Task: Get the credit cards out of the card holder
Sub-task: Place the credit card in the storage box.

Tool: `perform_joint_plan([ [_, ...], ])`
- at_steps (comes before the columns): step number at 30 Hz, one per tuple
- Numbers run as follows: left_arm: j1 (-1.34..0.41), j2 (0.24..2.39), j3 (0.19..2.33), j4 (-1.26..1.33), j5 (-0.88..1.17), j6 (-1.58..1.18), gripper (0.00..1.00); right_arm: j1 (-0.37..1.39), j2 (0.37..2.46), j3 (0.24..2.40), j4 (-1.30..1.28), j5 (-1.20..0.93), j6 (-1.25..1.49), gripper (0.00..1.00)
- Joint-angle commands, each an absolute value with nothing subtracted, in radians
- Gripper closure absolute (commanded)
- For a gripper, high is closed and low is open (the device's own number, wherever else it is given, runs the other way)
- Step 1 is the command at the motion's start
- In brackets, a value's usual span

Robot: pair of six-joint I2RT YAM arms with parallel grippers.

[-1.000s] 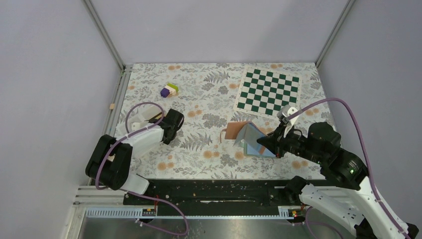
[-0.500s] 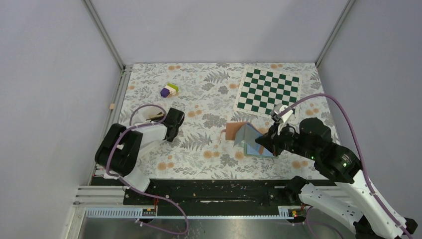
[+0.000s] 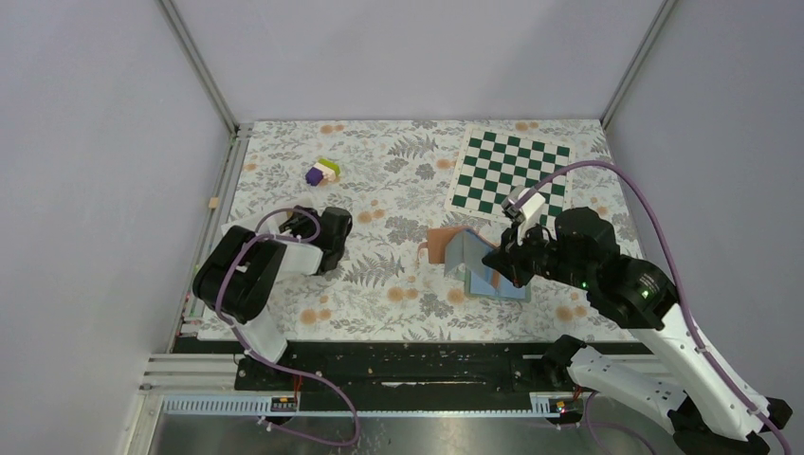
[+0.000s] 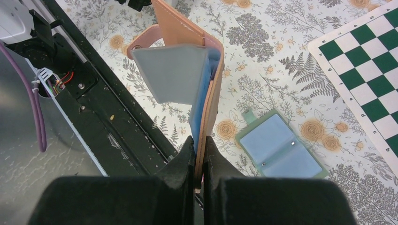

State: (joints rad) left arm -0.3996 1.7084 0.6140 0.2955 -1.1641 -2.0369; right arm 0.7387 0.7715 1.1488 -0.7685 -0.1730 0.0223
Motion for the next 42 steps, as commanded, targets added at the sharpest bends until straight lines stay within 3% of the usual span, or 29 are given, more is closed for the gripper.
perform_joint_plan([
  [1, -0.393, 1.724, 0.578, 0.28, -1.109, -2.682, 0.65, 0.733, 0.774, 1.192, -0.738, -0.16, 0.03, 1.0],
  [12, -0.393, 1.641, 0.553, 0.216, -1.042, -2.68, 0.64, 0.733, 0.752, 1.189, -0.722, -0.184, 0.061, 1.0],
  [14, -0.393, 1.629, 0.552, 0.203, -1.051, -2.68, 0.91, 0.734, 0.737, 1.183, -0.722, -0.178, 0.062, 1.0],
  [15, -0.393, 1.622, 0.548, 0.201, -1.055, -2.68, 1.0, 0.732, 0.73, 1.178, -0.723, -0.173, 0.063, 1.0],
  [27, -0.386, 1.506, 0.595, -0.055, -1.125, -2.683, 1.0, 0.734, 0.718, 1.175, -0.721, -0.171, 0.061, 1.0],
  [35, -0.366, 1.502, 0.612, -0.059, -1.118, -2.676, 1.0, 0.733, 0.704, 1.166, -0.722, -0.172, 0.066, 1.0],
  [37, -0.362, 1.459, 0.631, -0.135, -1.128, -2.631, 0.92, 0.734, 0.704, 1.166, -0.721, -0.172, 0.065, 1.0],
  [41, -0.356, 1.303, 0.653, -0.242, -1.142, -2.404, 0.51, 0.733, 0.71, 1.163, -0.717, -0.18, 0.058, 1.0],
  [42, -0.354, 1.259, 0.655, -0.237, -1.13, -2.314, 0.46, 0.733, 0.708, 1.156, -0.713, -0.183, 0.056, 1.0],
])
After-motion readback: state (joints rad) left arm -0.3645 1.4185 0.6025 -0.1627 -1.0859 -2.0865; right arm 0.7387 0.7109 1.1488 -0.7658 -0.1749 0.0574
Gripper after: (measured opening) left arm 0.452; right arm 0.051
